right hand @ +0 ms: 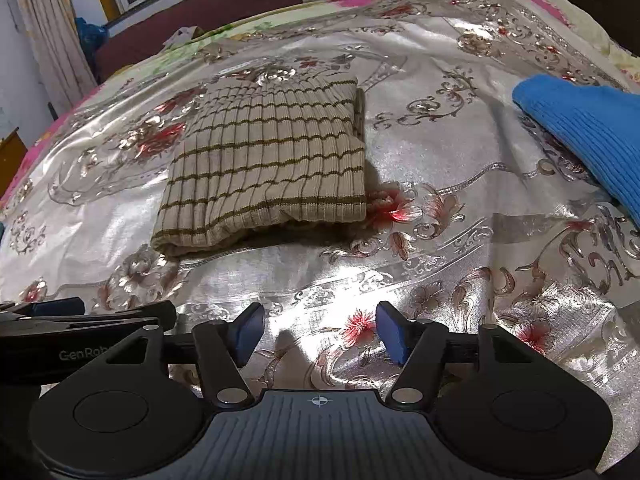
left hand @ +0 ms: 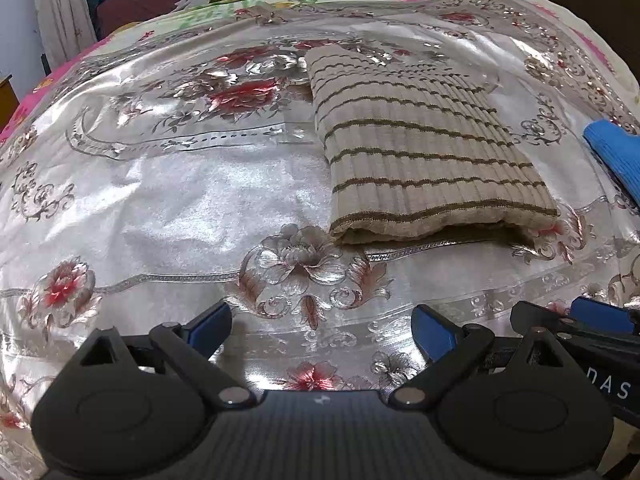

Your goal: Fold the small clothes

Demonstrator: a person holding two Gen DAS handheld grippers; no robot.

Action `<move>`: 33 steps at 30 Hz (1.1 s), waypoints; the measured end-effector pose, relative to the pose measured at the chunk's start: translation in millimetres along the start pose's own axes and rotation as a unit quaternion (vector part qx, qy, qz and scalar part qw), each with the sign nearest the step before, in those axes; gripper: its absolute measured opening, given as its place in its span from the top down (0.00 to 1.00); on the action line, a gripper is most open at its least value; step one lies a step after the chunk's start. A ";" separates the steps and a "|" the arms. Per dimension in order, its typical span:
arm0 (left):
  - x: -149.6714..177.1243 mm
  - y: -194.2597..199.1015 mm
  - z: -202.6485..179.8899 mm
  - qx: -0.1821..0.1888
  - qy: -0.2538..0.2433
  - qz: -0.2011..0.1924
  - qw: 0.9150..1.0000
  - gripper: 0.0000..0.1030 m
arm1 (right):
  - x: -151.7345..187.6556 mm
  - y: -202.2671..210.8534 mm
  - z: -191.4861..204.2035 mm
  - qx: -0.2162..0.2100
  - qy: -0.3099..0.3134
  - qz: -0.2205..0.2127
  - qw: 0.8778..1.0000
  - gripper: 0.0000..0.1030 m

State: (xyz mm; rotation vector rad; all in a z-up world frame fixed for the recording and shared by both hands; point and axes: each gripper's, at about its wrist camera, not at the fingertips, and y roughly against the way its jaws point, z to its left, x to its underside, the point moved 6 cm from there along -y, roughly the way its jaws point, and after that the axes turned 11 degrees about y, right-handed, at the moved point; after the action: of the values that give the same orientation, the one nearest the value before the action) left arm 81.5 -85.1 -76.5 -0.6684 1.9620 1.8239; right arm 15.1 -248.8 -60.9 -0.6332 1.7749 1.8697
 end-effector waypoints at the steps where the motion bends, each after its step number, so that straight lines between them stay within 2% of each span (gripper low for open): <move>1: 0.2 -0.3 0.3 0.000 0.000 0.000 1.000 0.03 | 0.2 -0.3 0.0 0.001 0.000 0.000 1.000 0.39; 11: 0.6 0.1 3.2 -0.006 0.003 -0.002 1.000 0.02 | 0.6 -0.9 0.3 0.017 0.005 -0.001 1.000 0.29; 33: 0.9 1.0 4.4 -0.009 0.006 -0.003 1.000 0.02 | 0.4 -0.8 -0.6 0.024 0.007 -0.002 1.000 0.25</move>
State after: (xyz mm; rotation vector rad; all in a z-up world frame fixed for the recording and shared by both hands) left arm 80.0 -80.8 -76.5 -0.6921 1.9523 1.8402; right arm 15.3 -249.4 -61.8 -0.6320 1.8206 1.8195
